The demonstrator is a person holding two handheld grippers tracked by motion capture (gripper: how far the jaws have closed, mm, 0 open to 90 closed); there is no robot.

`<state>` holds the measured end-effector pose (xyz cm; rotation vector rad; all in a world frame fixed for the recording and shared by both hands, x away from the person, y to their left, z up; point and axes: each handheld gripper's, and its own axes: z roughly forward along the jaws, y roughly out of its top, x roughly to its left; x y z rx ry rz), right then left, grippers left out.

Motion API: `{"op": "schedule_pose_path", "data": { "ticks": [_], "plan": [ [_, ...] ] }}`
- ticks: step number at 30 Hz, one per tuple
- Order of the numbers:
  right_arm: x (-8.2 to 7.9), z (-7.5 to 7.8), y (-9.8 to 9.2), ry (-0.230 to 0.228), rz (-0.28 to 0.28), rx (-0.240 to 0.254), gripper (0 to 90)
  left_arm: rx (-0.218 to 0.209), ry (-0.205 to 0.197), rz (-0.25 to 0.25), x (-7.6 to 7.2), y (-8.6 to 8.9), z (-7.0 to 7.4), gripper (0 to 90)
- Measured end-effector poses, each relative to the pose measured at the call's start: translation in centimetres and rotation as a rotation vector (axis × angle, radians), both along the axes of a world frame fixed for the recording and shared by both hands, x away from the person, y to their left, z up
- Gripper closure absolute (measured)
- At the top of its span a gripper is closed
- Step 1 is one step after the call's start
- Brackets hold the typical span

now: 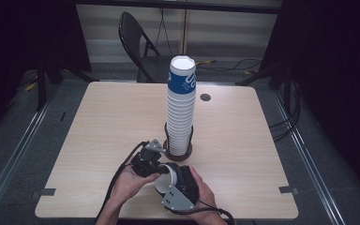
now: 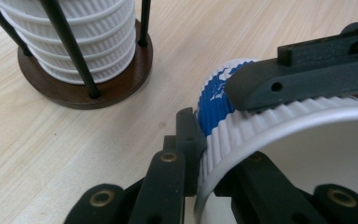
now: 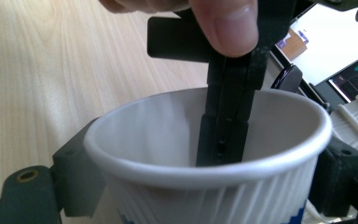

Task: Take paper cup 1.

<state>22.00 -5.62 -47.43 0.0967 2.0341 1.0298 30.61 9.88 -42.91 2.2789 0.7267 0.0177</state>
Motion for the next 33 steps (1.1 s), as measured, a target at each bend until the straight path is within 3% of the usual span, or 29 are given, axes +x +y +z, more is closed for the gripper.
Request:
{"op": "schedule_pose_path", "data": {
  "ticks": [5,7,11,14,22,25,29,33],
  "plan": [
    [-0.1,0.0,0.1,-0.001,-0.006,0.008,15.4,-0.002,-0.008,0.001,0.0,0.0,0.0,84.5],
    [0.0,0.1,0.0,-0.001,-0.009,0.013,16.2,-0.037,-0.022,0.015,-0.1,0.2,-0.2,84.4],
    [0.2,0.4,-0.5,0.048,-0.019,0.071,17.0,-0.073,-0.059,0.045,-0.4,0.4,-0.6,81.5],
    [0.3,0.4,-0.7,0.057,-0.024,0.094,17.0,-0.089,-0.069,0.054,-0.5,0.4,-0.9,78.0],
    [0.8,0.3,-1.4,0.115,-0.047,0.174,17.3,-0.161,-0.153,0.109,-1.0,1.1,-1.2,63.3],
    [1.0,0.3,-1.6,0.124,-0.054,0.188,17.4,-0.205,-0.199,0.120,-1.3,1.5,-1.2,60.9],
    [1.2,0.4,-1.9,0.143,-0.075,0.217,17.3,-0.282,-0.212,0.156,-1.4,2.1,-1.1,53.7],
    [1.4,0.5,-2.3,0.174,-0.085,0.258,17.4,-0.312,-0.292,0.127,-1.8,2.6,-1.1,49.4]
  ]
}}
